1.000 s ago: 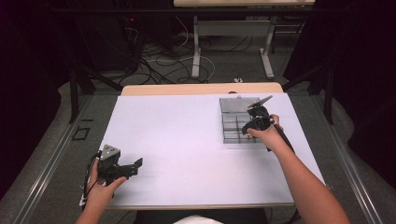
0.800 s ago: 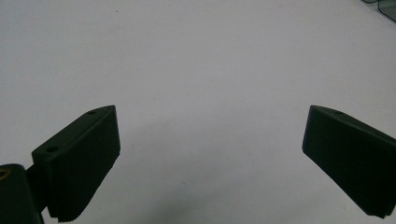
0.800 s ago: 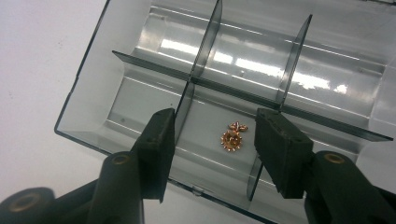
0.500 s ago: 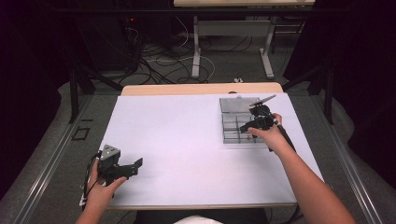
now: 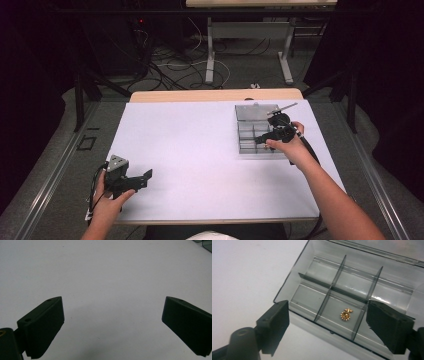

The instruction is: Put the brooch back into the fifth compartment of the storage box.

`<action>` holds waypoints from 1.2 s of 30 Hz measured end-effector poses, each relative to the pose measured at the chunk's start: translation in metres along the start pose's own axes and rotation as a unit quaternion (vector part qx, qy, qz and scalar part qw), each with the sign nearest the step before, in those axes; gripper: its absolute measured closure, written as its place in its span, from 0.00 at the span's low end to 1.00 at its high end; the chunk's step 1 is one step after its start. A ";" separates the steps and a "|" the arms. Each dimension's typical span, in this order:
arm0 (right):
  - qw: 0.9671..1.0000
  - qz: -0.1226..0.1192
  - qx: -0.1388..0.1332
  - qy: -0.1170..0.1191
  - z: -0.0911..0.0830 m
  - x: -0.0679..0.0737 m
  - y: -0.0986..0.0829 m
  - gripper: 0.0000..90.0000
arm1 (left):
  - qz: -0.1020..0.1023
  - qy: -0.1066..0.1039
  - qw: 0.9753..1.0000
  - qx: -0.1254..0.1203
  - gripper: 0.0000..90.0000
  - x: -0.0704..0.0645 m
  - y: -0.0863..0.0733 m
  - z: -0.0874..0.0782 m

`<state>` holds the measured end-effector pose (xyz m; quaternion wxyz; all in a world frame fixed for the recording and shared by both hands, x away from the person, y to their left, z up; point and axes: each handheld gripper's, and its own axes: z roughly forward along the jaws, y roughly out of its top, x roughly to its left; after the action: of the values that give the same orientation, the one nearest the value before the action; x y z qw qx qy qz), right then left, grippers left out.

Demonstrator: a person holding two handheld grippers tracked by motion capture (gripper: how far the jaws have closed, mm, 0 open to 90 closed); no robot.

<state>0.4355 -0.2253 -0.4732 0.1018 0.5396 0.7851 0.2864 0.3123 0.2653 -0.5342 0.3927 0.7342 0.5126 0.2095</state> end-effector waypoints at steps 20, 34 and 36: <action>0.996 -0.064 -0.066 -0.002 -0.027 0.030 -0.024 0.05 | -0.002 -0.002 1.000 -0.001 0.05 0.001 0.000 -0.002; 0.992 -0.073 -0.108 0.001 -0.033 0.029 -0.064 0.00 | -0.006 -0.005 1.000 -0.004 0.05 0.001 0.001 -0.002; 0.991 -0.075 -0.111 0.002 -0.035 0.027 -0.070 0.00 | -0.006 -0.005 1.000 -0.008 0.05 0.001 0.000 -0.002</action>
<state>0.3533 -0.2304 -0.4799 0.1806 0.4644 0.7868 0.3642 0.3117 0.2670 -0.5330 0.4021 0.7292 0.5134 0.2073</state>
